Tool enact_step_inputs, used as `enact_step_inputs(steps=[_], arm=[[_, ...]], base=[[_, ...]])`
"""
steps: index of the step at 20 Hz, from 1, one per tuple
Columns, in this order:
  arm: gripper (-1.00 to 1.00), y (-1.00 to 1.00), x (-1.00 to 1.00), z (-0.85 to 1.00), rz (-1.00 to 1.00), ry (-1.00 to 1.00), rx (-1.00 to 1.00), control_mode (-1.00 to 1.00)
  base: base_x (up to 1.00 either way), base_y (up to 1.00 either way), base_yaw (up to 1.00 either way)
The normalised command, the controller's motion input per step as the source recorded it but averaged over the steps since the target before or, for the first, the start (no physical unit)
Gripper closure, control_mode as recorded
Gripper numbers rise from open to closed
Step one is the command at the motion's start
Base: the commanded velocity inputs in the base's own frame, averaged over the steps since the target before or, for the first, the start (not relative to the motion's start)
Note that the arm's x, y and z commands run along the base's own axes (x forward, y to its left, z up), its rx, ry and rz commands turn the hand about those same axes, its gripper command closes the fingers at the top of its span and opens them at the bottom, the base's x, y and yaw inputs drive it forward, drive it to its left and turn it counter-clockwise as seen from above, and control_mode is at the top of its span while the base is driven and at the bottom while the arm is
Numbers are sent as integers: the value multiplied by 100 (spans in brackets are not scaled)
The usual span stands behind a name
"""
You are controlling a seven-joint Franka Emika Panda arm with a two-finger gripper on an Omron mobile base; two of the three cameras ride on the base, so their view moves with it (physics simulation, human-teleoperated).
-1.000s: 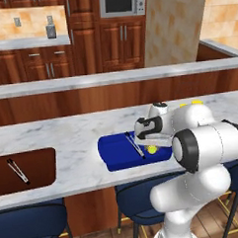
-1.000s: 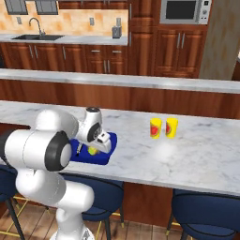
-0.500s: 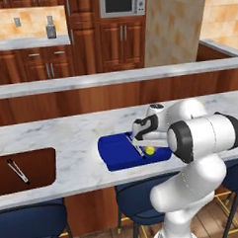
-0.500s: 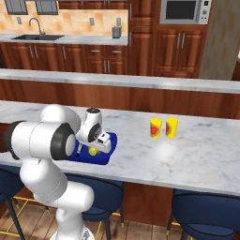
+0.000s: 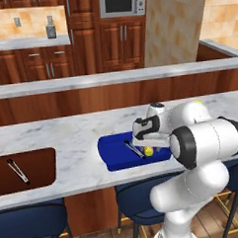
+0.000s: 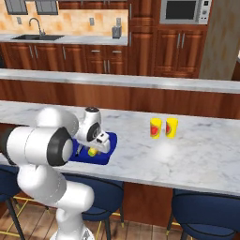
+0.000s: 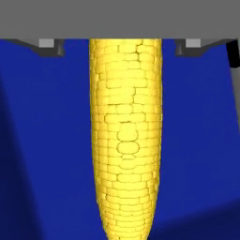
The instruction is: Gather the corn and squash from the fridge and place them on a tray on the dining counter. Then gather the chicken drumstick and steak from the fridge and place them on the other tray.
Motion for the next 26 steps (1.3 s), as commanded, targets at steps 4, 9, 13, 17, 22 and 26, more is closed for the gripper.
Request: enact_step_inputs(steps=[4, 9, 13, 17, 22, 26], arm=[[-100, 0, -65, 56, 0, -13, -3, -100], [-100, 0, -47, 80, 0, -9, -6, -100], [-100, 3, -89, 69, 0, -16, -6, -100], [-100, 2, -99, 70, 0, -6, 0, -100], [-100, 9, -98, 48, 5, -6, -2, -100], [-100, 6, -97, 50, 11, -5, -6, -100]], base=[[0, 0, 0], [0, 0, 0], [0, 0, 0], [0, 0, 0], [0, 0, 0], [0, 0, 0]])
